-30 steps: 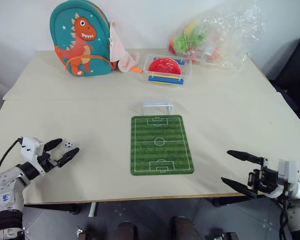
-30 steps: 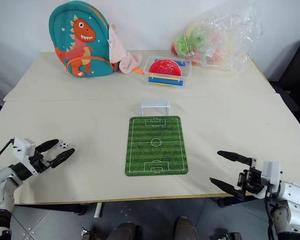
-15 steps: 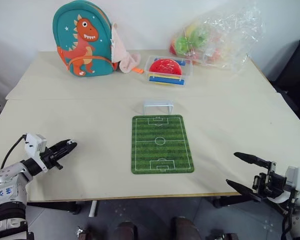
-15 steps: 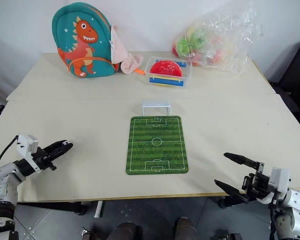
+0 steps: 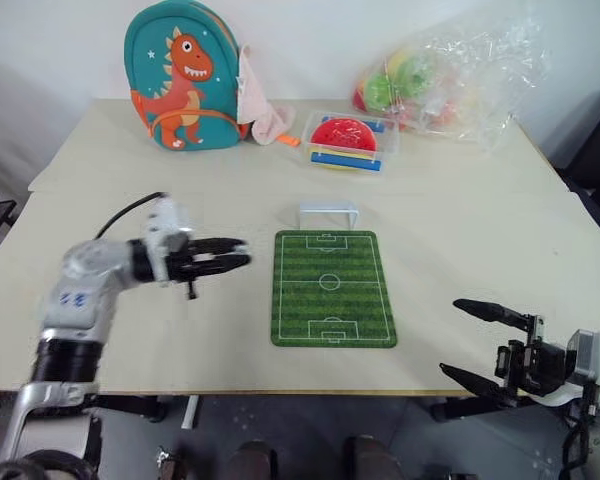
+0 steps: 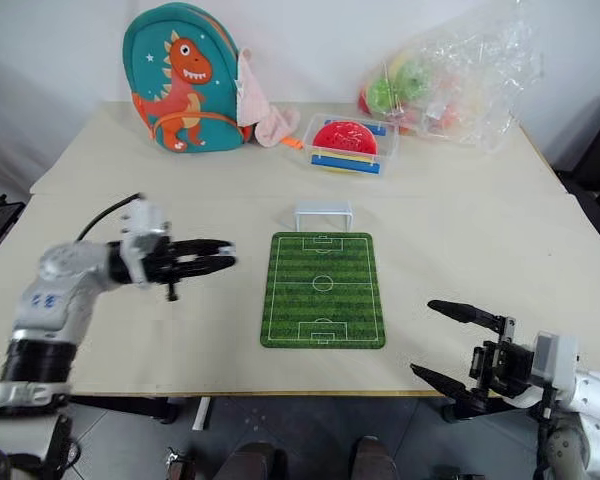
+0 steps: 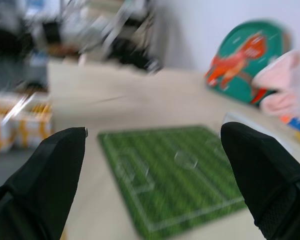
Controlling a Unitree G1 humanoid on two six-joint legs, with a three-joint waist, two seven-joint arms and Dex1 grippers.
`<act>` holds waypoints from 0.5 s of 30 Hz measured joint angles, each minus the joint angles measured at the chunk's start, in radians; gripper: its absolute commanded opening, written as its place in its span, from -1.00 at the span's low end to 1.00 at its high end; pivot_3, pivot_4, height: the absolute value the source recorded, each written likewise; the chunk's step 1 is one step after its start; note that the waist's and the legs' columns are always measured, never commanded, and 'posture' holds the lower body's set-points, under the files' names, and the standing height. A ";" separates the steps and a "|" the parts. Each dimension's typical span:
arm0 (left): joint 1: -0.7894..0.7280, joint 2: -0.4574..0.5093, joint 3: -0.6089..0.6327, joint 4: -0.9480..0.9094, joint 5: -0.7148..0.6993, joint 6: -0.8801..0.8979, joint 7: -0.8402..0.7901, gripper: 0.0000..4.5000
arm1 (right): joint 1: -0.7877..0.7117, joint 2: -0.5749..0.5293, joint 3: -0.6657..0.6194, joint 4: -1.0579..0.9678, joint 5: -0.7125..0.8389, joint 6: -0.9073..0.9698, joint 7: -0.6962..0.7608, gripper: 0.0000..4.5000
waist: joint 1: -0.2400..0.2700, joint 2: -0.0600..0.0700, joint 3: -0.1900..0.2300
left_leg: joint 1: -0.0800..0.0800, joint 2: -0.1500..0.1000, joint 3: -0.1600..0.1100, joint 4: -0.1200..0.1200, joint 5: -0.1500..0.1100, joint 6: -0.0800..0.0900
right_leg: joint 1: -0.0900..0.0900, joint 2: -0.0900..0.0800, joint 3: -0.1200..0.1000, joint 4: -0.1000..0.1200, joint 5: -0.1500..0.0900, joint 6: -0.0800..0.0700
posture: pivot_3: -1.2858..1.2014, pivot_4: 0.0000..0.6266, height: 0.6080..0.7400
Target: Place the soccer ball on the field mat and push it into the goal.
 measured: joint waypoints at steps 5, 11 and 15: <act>-0.028 -0.096 -0.194 -0.024 0.095 0.026 0.003 -0.61 | -0.010 -0.088 -0.052 0.066 -0.007 0.036 0.009 1.00 | -0.015 0.001 0.001 | 0.000 0.002 0.004 -0.001 0.000 0.000 | -0.001 0.003 0.000 -0.001 0.000 0.000 | 0.03 -0.52 1.00; -0.009 -0.185 -0.368 -0.026 0.265 -0.003 0.073 -0.61 | 0.045 -0.156 -0.077 0.082 -0.033 0.078 0.026 1.00 | -0.002 0.000 0.001 | -0.001 0.002 0.005 0.000 0.000 0.000 | 0.000 0.002 0.000 -0.004 0.000 0.001 | 0.03 -0.52 1.00; 0.037 -0.201 -0.382 -0.054 0.305 0.049 0.137 -0.61 | 0.062 -0.173 -0.103 0.100 -0.045 0.091 0.029 1.00 | 0.000 0.000 0.001 | -0.001 0.002 0.003 0.000 0.000 0.000 | 0.000 0.002 0.001 -0.007 0.000 0.001 | 0.03 -0.52 1.00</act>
